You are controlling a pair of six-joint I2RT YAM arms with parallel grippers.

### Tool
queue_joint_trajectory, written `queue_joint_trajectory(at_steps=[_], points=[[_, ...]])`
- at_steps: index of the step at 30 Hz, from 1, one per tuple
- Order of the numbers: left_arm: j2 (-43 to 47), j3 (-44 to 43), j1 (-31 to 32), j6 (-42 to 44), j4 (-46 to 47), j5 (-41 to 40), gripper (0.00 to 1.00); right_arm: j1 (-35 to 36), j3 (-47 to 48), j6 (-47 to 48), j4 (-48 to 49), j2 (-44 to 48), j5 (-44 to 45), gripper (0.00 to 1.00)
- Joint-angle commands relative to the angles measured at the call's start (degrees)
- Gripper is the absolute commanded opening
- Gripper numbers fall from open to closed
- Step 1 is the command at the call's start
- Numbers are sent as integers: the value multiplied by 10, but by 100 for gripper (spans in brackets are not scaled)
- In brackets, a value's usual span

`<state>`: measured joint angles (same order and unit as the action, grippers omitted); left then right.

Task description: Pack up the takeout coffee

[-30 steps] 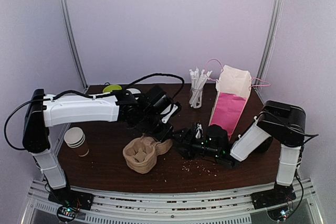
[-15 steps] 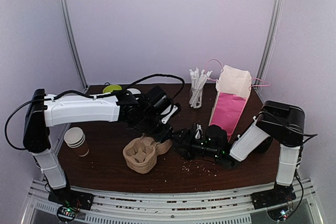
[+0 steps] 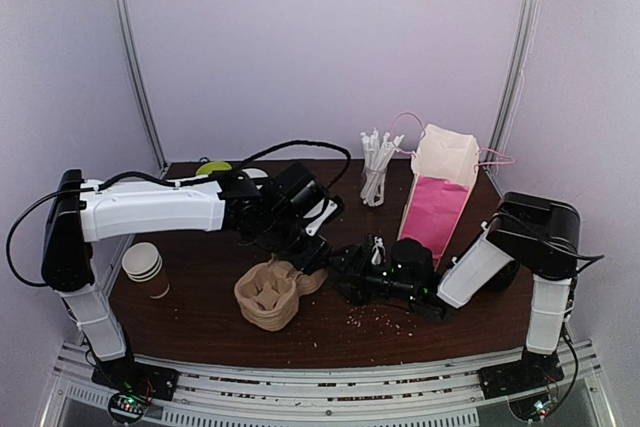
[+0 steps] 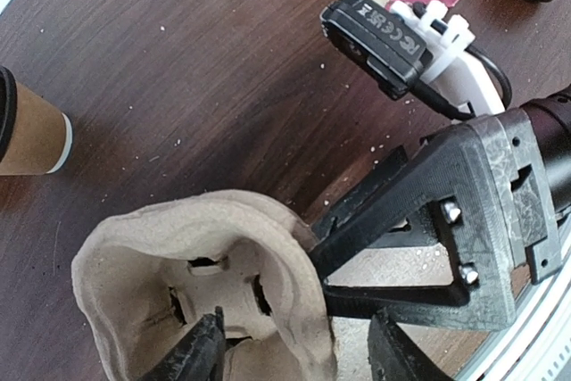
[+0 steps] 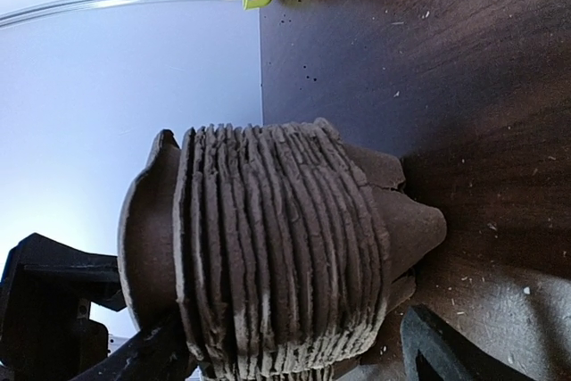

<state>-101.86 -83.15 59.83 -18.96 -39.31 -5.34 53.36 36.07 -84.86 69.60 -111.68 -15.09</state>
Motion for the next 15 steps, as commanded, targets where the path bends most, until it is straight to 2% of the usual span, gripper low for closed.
queue_joint_trajectory(at_steps=[1, 4, 7, 11, 15], points=[[9, -4, 1, 16, -15, 8, 58, 4, 14, 2, 49, 1, -13, 84], [7, -3, 2, 21, -20, 13, 56, 4, 14, 3, 52, 4, -13, 84], [6, -1, 2, 26, -21, 12, 47, 4, 15, 6, 56, 7, -15, 85], [1, -3, 2, 26, -22, 8, 43, 3, 15, 6, 58, 7, -18, 85], [-5, -10, 1, 28, -23, -4, 33, 4, 13, 6, 56, 7, -17, 85]])
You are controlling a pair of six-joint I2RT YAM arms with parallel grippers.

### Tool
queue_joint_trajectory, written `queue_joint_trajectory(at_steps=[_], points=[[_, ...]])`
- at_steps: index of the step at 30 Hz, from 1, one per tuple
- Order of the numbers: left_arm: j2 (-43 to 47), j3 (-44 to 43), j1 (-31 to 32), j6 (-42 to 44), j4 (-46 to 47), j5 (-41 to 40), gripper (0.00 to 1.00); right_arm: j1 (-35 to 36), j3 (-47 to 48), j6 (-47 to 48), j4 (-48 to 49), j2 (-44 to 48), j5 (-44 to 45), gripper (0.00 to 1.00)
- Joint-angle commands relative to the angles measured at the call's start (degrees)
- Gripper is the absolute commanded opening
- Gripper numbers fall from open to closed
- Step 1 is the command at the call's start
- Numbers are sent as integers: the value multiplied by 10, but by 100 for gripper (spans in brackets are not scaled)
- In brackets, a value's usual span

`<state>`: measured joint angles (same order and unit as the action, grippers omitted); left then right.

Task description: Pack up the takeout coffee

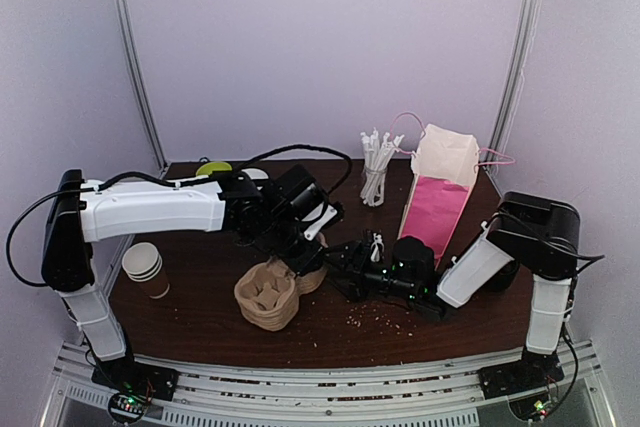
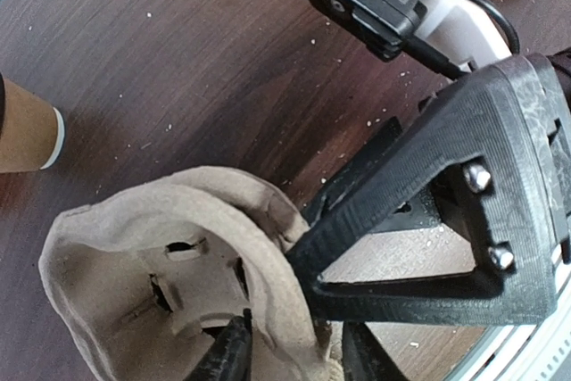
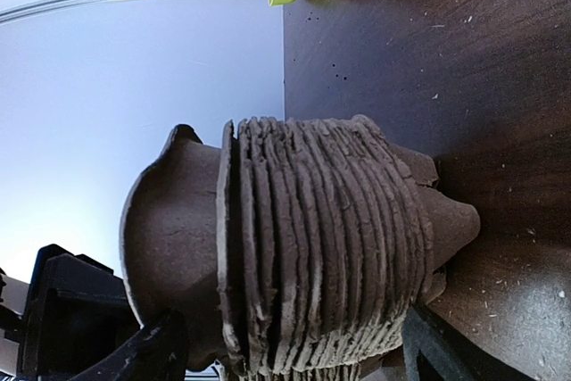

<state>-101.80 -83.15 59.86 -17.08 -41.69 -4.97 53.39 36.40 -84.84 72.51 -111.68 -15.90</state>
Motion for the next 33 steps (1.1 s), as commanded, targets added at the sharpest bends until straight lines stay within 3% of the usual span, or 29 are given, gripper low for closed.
queue_joint_trajectory(at_steps=[1, 5, 13, 23, 33], points=[[-7, -11, 2, 9, -1, -9, 28, 4, 10, 6, 26, 7, -10, 85], [-4, -14, 2, 8, -4, -24, 16, 3, 13, 7, 6, 7, -10, 84], [28, -21, 2, 4, -14, -38, 5, 4, 17, 11, -40, 6, 5, 83], [63, -22, 2, -4, -18, -42, 0, 4, 15, 10, -77, 7, 22, 78], [122, -50, 2, -14, -33, -103, 0, 7, 34, 17, -99, 6, 27, 78]])
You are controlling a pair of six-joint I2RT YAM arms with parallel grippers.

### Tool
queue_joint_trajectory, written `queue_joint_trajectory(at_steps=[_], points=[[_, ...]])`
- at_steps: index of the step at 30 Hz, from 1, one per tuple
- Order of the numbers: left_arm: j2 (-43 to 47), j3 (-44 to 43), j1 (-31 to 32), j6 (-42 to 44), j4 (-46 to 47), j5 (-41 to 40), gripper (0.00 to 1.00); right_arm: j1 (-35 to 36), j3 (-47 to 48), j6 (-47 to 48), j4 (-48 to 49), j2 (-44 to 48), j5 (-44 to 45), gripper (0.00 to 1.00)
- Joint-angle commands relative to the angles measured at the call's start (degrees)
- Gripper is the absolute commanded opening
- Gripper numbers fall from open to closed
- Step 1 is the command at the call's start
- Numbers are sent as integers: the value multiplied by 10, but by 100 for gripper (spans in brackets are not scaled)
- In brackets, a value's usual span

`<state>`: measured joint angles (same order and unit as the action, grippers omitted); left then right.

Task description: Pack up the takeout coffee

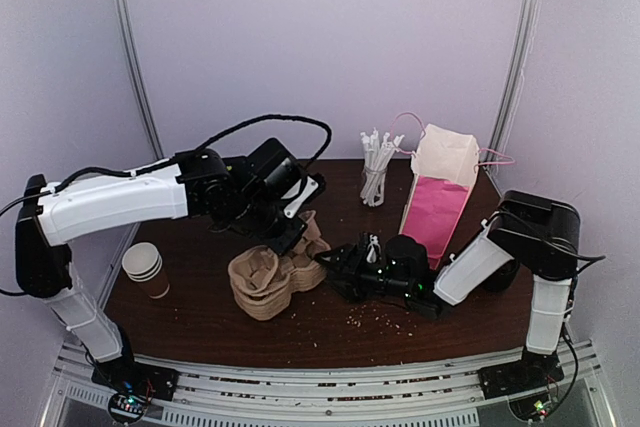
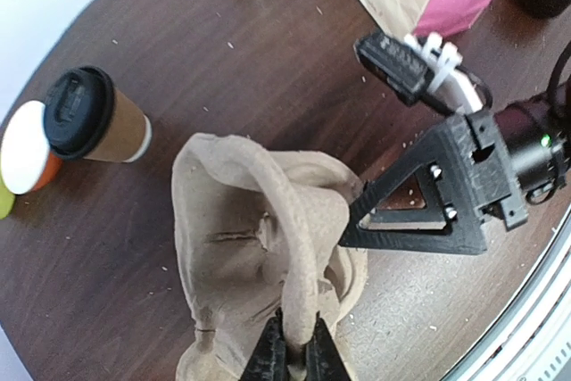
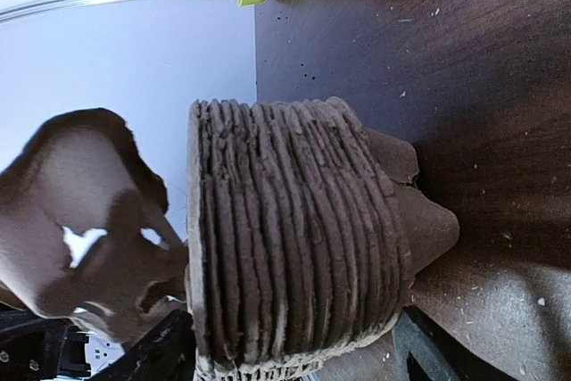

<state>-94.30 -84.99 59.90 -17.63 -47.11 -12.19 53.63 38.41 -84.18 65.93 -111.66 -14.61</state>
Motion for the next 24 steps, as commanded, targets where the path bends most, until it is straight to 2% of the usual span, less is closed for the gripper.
queue_joint_trajectory(at_steps=[1, 12, 24], points=[[53, -32, 1, -8, 21, -34, 0, 6, 16, 13, -39, 7, 16, 78], [96, -34, 1, -12, 21, -51, 0, 24, 42, 28, -92, 21, 28, 83], [177, -45, 1, 6, 15, -156, 5, 42, 126, 20, -121, -37, 41, 81]])
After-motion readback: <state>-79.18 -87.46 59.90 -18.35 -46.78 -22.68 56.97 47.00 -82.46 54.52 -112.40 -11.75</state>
